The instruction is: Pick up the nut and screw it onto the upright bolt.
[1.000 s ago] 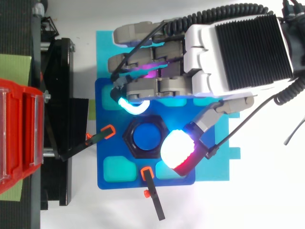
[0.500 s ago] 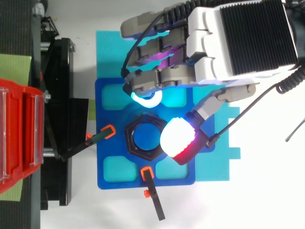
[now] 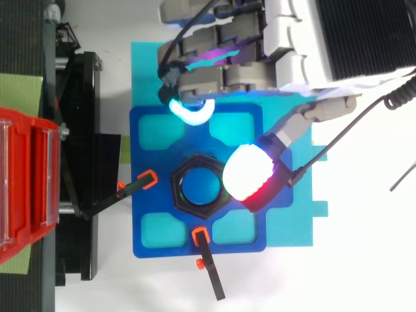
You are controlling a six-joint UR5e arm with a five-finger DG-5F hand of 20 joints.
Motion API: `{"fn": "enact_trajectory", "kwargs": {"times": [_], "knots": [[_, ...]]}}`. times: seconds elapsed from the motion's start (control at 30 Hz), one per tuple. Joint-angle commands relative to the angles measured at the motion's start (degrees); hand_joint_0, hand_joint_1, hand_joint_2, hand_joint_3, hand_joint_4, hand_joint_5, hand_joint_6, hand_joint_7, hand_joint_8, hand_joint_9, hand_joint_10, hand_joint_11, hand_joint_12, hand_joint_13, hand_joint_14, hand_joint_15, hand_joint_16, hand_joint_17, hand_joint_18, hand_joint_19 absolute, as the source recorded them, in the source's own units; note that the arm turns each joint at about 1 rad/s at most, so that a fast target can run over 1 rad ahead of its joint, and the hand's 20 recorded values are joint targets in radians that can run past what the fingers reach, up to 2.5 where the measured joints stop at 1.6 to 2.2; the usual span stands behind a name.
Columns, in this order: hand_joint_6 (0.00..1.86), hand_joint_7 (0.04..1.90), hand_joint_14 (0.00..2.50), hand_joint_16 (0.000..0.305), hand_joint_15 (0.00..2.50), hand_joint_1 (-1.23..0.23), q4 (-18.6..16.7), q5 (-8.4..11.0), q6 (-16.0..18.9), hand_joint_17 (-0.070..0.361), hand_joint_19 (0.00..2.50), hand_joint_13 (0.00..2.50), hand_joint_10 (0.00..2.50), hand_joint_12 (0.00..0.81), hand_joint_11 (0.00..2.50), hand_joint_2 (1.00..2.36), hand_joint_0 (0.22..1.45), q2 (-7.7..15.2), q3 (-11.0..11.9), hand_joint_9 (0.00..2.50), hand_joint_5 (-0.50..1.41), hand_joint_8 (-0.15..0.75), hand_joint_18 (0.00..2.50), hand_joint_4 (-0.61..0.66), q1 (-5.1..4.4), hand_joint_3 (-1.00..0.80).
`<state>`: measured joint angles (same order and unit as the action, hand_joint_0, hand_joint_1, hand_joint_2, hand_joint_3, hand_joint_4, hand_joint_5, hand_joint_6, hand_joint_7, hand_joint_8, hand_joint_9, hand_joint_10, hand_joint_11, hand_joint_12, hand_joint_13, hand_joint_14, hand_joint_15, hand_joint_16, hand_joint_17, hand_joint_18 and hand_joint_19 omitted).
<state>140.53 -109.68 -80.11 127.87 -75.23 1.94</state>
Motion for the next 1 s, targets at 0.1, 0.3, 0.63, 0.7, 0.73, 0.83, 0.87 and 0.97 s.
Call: {"fn": "enact_trajectory", "kwargs": {"times": [0.1, 0.3, 0.63, 0.7, 0.73, 0.83, 0.87, 0.97], "knots": [[0.5, 0.9, 0.0, 0.022, 0.0, -0.22, -3.1, -1.15, -0.1, 0.051, 0.0, 0.67, 0.0, 0.212, 0.0, 1.0, 0.51, 0.0, 0.0, 1.04, -0.09, 0.219, 0.33, 0.21, 0.34, -0.5], [0.5, 0.75, 0.0, 0.024, 0.0, -0.21, -2.9, -0.8, -0.7, 0.054, 0.0, 0.62, 0.0, 0.214, 0.0, 1.0, 0.51, 0.0, 0.0, 0.96, -0.11, 0.221, 0.28, 0.19, -0.62, -0.5], [0.5, 0.64, 0.0, 0.034, 0.0, -0.12, -0.5, 2.89, -1.8, 0.077, 0.0, 0.16, 0.0, 0.289, 0.0, 1.0, 0.45, 0.0, 0.0, 0.5, -0.13, 0.163, 0.0, 0.14, -3.87, -0.5], [0.5, 0.61, 0.0, 0.039, 0.0, -0.11, -0.4, 2.98, -1.8, 0.088, 0.0, 0.03, 0.0, 0.307, 0.0, 1.0, 0.43, 0.0, 0.0, 0.3, -0.15, 0.15, 0.0, 0.1, -4.14, -0.5], [0.5, 0.6, 0.0, 0.04, 0.0, -0.1, -0.1, 3.07, -1.8, 0.091, 0.0, 0.0, 0.0, 0.313, 0.0, 1.0, 0.43, 0.0, -0.1, 0.23, -0.16, 0.145, 0.0, 0.09, -4.4, -0.5], [0.5, 0.59, 0.0, 0.041, 0.0, -0.08, 0.5, 3.6, -1.8, 0.093, 0.0, 0.0, 0.0, 0.317, 0.0, 1.0, 0.43, 0.0, -0.1, 0.08, -0.17, 0.127, 0.0, 0.08, -4.75, -0.5], [0.5, 0.59, 0.0, 0.042, 0.0, -0.08, 0.5, 3.69, -1.8, 0.095, 0.0, 0.0, 0.0, 0.318, 0.0, 1.0, 0.43, 0.0, -0.1, 0.06, -0.17, 0.127, 0.0, 0.08, -4.75, -0.5], [0.5, 0.59, 0.0, 0.042, 0.0, -0.06, 0.5, 4.04, -2.1, 0.094, 0.0, 0.0, 0.0, 0.315, 0.0, 1.0, 0.43, 0.0, -0.1, 0.04, -0.16, 0.124, 0.0, 0.09, -4.93, -0.5]]}}
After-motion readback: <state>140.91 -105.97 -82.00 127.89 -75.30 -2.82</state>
